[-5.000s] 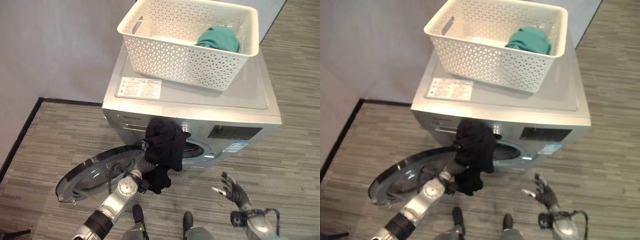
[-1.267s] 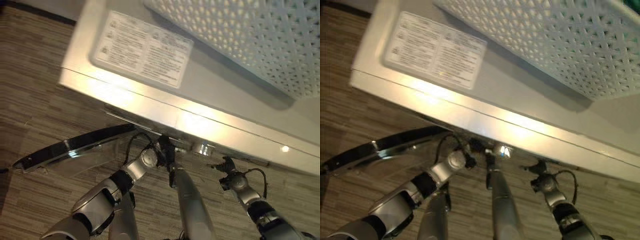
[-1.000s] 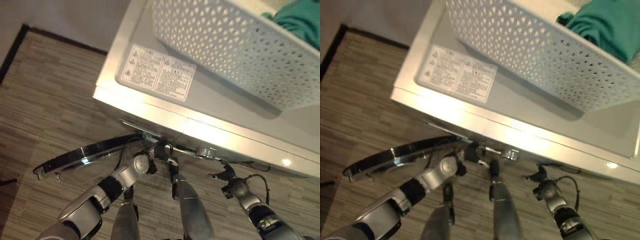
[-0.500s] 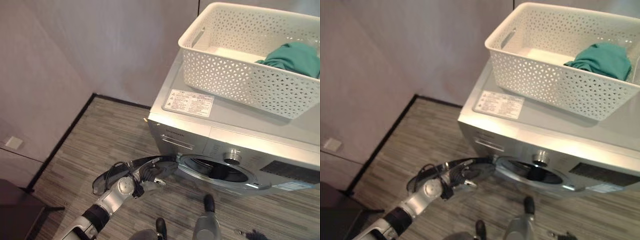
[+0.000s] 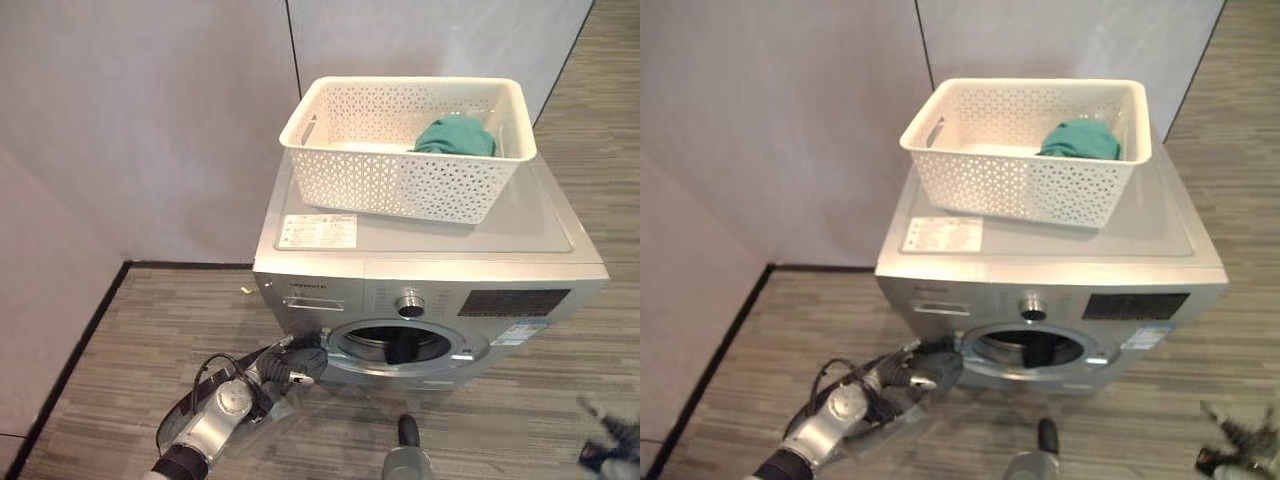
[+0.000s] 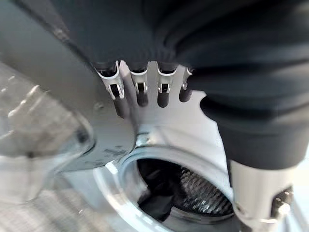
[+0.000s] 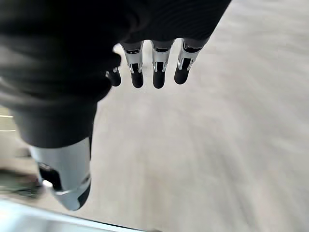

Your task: Grab the laundry basket,head to the washer,open it,put in the laundry and shut it.

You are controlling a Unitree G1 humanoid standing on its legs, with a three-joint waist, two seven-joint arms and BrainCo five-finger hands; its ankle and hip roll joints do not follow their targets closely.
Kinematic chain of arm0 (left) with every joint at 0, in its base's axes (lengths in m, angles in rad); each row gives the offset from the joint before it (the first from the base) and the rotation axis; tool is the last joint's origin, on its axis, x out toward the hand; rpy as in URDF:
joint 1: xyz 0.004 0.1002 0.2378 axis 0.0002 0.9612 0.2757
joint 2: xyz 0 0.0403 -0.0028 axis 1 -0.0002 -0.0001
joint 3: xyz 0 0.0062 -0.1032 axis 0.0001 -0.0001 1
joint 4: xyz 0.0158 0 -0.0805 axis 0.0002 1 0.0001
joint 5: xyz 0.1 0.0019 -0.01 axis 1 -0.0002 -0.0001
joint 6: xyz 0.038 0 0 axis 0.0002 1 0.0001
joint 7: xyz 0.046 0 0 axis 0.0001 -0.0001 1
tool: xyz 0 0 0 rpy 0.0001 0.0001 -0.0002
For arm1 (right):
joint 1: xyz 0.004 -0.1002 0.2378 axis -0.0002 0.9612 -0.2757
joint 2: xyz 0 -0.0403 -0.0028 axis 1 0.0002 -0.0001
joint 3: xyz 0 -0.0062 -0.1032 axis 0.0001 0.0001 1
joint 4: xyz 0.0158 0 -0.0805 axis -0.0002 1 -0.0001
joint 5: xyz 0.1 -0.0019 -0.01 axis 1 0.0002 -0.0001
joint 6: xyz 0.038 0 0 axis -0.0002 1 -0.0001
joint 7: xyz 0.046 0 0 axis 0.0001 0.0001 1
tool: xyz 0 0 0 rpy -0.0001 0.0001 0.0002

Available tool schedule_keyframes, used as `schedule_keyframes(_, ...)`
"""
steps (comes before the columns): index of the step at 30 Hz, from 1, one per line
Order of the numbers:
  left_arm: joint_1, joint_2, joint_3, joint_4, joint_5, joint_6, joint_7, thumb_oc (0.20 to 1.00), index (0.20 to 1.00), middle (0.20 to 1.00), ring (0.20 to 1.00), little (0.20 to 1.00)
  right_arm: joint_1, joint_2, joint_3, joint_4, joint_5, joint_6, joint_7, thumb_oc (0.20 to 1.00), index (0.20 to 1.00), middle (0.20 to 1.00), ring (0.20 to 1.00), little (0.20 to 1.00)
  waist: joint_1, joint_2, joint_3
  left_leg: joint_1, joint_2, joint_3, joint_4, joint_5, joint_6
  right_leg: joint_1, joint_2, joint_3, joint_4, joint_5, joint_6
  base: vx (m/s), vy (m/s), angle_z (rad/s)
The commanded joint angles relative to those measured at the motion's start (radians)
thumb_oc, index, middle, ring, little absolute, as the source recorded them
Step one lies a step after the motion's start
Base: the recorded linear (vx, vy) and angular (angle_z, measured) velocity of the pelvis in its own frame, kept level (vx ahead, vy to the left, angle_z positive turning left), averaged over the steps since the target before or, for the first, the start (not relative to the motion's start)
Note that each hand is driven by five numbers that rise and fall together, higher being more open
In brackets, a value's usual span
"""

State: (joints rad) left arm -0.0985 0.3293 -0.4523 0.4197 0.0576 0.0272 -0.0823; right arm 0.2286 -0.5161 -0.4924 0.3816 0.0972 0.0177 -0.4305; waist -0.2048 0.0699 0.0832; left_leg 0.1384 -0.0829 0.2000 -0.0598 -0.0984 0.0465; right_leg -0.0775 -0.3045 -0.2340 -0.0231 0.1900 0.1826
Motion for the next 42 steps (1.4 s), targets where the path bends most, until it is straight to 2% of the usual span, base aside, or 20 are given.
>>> schedule_keyframes(1,-0.072,0.019,0.046,0.021,0.021,-0.023,0.043,1.0,1.0,1.0,1.0,1.0,-0.039,-0.04,-0.075,0.003,-0.117,-0.026,-0.111,1.0,1.0,1.0,1.0,1.0,0.006,-0.024,0.007,-0.031,0.013,-0.078,0.099,-0.155,0.015,-0.087,-0.083,0.086,0.072,0.069,0.075,0.05,-0.034,0.23)
schedule_keyframes(4,-0.064,0.009,0.033,0.037,0.027,-0.022,0.055,1.0,1.0,1.0,1.0,1.0,-0.099,-0.051,-0.137,-0.271,-0.276,-0.03,-0.209,1.0,1.0,1.0,1.0,1.0,0.013,-0.025,-0.007,-0.031,0.023,-0.105,0.094,-0.146,0.012,-0.088,-0.048,0.144,0.077,0.029,0.068,0.05,-0.059,0.17)
schedule_keyframes(7,-0.067,0.006,0.025,0.05,0.038,-0.018,0.061,1.0,1.0,1.0,1.0,1.0,-0.148,-0.054,-0.135,-0.404,-0.333,-0.028,-0.201,1.0,1.0,1.0,1.0,1.0,0.028,-0.031,-0.015,-0.032,0.027,-0.113,0.091,-0.142,0.007,-0.089,-0.041,0.15,0.083,0.007,0.064,0.04,-0.06,0.07)
schedule_keyframes(9,-0.069,0.001,0.02,0.074,0.045,-0.019,0.063,1.0,1.0,1.0,1.0,1.0,-0.204,-0.105,-0.122,-0.493,-0.354,-0.045,-0.169,1.0,1.0,1.0,1.0,1.0,0.044,-0.039,-0.023,-0.029,0.035,-0.12,0.088,-0.141,0.0,-0.085,-0.035,0.141,0.087,-0.01,0.06,0.06,-0.099,0.13)
schedule_keyframes(13,-0.069,0.008,-0.001,0.099,0.057,-0.026,0.06,1.0,1.0,1.0,1.0,1.0,-0.313,-0.335,-0.112,-0.534,-0.343,-0.064,-0.117,1.0,1.0,1.0,1.0,1.0,0.088,-0.072,-0.046,-0.022,0.068,-0.133,0.068,-0.127,-0.024,-0.062,-0.017,0.098,0.075,-0.055,0.05,0.05,-0.127,0.17)
schedule_keyframes(16,-0.071,0.002,-0.005,0.106,0.054,-0.028,0.06,1.0,1.0,1.0,1.0,1.0,-0.357,-0.442,-0.09,-0.5,-0.342,-0.052,-0.088,1.0,1.0,1.0,1.0,1.0,0.102,-0.077,-0.051,-0.02,0.088,-0.141,0.057,-0.116,-0.038,-0.047,-0.003,0.075,0.067,-0.079,0.039,0.04,-0.117,0.2)
schedule_keyframes(17,-0.074,0.008,-0.011,0.108,0.044,-0.03,0.056,1.0,1.0,1.0,1.0,1.0,-0.371,-0.538,-0.061,-0.458,-0.329,-0.038,-0.035,1.0,1.0,1.0,1.0,1.0,0.121,-0.1,-0.053,-0.023,0.107,-0.147,0.053,-0.106,-0.051,-0.039,0.009,0.059,0.064,-0.096,0.033,0.03,-0.187,0.17)
schedule_keyframes(19,-0.075,0.005,-0.014,0.111,0.04,-0.03,0.053,1.0,1.0,1.0,1.0,1.0,-0.401,-0.587,-0.02,-0.412,-0.301,-0.038,-0.01,1.0,1.0,1.0,1.0,1.0,0.128,-0.1,-0.054,-0.022,0.118,-0.151,0.048,-0.1,-0.058,-0.034,0.016,0.05,0.064,-0.103,0.027,0.01,-0.133,0.19)
schedule_keyframes(20,-0.08,0.014,-0.02,0.113,0.023,-0.031,0.046,1.0,1.0,1.0,1.0,1.0,-0.412,-0.668,0.033,-0.34,-0.263,-0.027,0.062,1.0,1.0,1.0,1.0,1.0,0.141,-0.118,-0.052,-0.026,0.136,-0.156,0.047,-0.09,-0.069,-0.027,0.03,0.042,0.062,-0.116,0.018,0.01,-0.119,0.21)
schedule_keyframes(22,-0.083,0.019,-0.026,0.112,-0.001,-0.032,0.036,1.0,1.0,1.0,1.0,1.0,-0.461,-0.751,0.119,-0.24,-0.2,-0.02,0.145,1.0,1.0,1.0,1.0,1.0,0.155,-0.128,-0.053,-0.028,0.154,-0.164,0.042,-0.08,-0.08,-0.018,0.046,0.03,0.058,-0.128,0.008,0.01,-0.121,0.22)
schedule_keyframes(25,-0.088,0.021,-0.052,0.123,-0.039,-0.029,0.018,1.0,1.0,1.0,1.0,1.0,-0.577,-0.832,0.285,-0.103,-0.088,-0.025,0.267,1.0,1.0,1.0,1.0,1.0,0.174,-0.144,-0.05,-0.03,0.173,-0.166,0.028,-0.061,-0.095,-0.009,0.059,0.014,0.051,-0.133,0.0,0.01,-0.071,0.1)
schedule_keyframes(27,-0.087,0.022,-0.057,0.127,-0.047,-0.03,0.015,1.0,1.0,1.0,1.0,1.0,-0.674,-0.861,0.389,-0.035,-0.065,-0.029,0.29,1.0,1.0,1.0,1.0,1.0,0.176,-0.148,-0.049,-0.028,0.179,-0.166,0.02,-0.054,-0.1,-0.006,0.064,0.01,0.048,-0.133,-0.003,0.01,-0.039,0.04)
schedule_keyframes(28,-0.086,0.025,-0.063,0.132,-0.057,-0.03,0.003,1.0,1.0,1.0,1.0,1.0,-0.748,-0.881,0.487,0.021,-0.044,-0.029,0.342,1.0,1.0,1.0,1.0,1.0,0.18,-0.153,-0.048,-0.027,0.184,-0.164,0.015,-0.049,-0.105,-0.005,0.068,0.006,0.045,-0.136,-0.005,0.01,-0.051,0.03)
schedule_keyframes(29,-0.094,0.025,-0.077,0.16,-0.074,-0.029,-0.002,1.0,1.0,1.0,1.0,1.0,-0.928,-0.899,0.684,0.108,0.013,-0.032,0.404,1.0,1.0,1.0,1.0,1.0,0.182,-0.163,-0.045,-0.031,0.194,-0.162,0.012,-0.04,-0.113,-0.009,0.076,0.004,0.045,-0.14,-0.009,0.01,-0.063,-0.01)
schedule_keyframes(32,-0.098,0.017,-0.081,0.189,-0.09,-0.026,-0.008,1.0,1.0,1.0,1.0,1.0,-1.087,-0.903,0.867,0.176,0.049,-0.031,0.459,1.0,1.0,1.0,1.0,1.0,0.179,-0.165,-0.042,-0.035,0.202,-0.164,0.012,-0.034,-0.12,-0.011,0.082,0.0,0.045,-0.146,-0.013,0.01,-0.037,0.0)
schedule_keyframes(33,-0.096,0.015,-0.08,0.203,-0.098,-0.027,-0.008,1.0,1.0,1.0,1.0,1.0,-1.211,-0.908,1.007,0.223,0.052,-0.025,0.494,1.0,1.0,1.0,1.0,1.0,0.178,-0.168,-0.037,-0.045,0.211,-0.17,0.015,-0.028,-0.127,-0.01,0.089,-0.006,0.044,-0.152,-0.019,0.02,-0.053,0.04)
schedule_keyframes(35,-0.095,0.014,-0.081,0.209,-0.104,-0.026,-0.01,1.0,1.0,1.0,1.0,1.0,-1.263,-0.905,1.062,0.247,0.051,-0.027,0.503,1.0,1.0,1.0,1.0,1.0,0.178,-0.168,-0.035,-0.049,0.215,-0.172,0.015,-0.025,-0.13,-0.01,0.092,-0.009,0.044,-0.155,-0.021,0.02,-0.054,0.11)
schedule_keyframes(36,-0.098,0.013,-0.083,0.227,-0.116,-0.027,-0.011,1.0,1.0,1.0,1.0,1.0,-1.378,-0.882,1.179,0.326,0.047,-0.024,0.524,1.0,1.0,1.0,1.0,1.0,0.183,-0.172,-0.032,-0.056,0.223,-0.176,0.016,-0.02,-0.135,-0.009,0.098,-0.016,0.042,-0.159,-0.026,0.04,-0.063,0.18)
schedule_keyframes(38,-0.099,0.019,-0.083,0.232,-0.133,-0.031,-0.009,1.0,1.0,1.0,1.0,1.0,-1.499,-0.85,1.311,0.395,0.02,-0.015,0.553,1.0,1.0,1.0,1.0,1.0,0.192,-0.176,-0.025,-0.066,0.234,-0.178,0.019,-0.011,-0.143,-0.01,0.108,-0.022,0.041,-0.169,-0.032,0.05,-0.098,0.09)
schedule_keyframes(42,-0.094,0.019,-0.084,0.233,-0.168,-0.029,-0.015,1.0,1.0,1.0,1.0,1.0,-1.598,-0.804,1.401,0.51,0.045,-0.006,0.587,1.0,1.0,1.0,1.0,1.0,0.201,-0.171,-0.013,-0.091,0.255,-0.189,0.021,0.009,-0.157,-0.02,0.125,-0.038,0.044,-0.187,-0.046,0.05,-0.088,0.16)
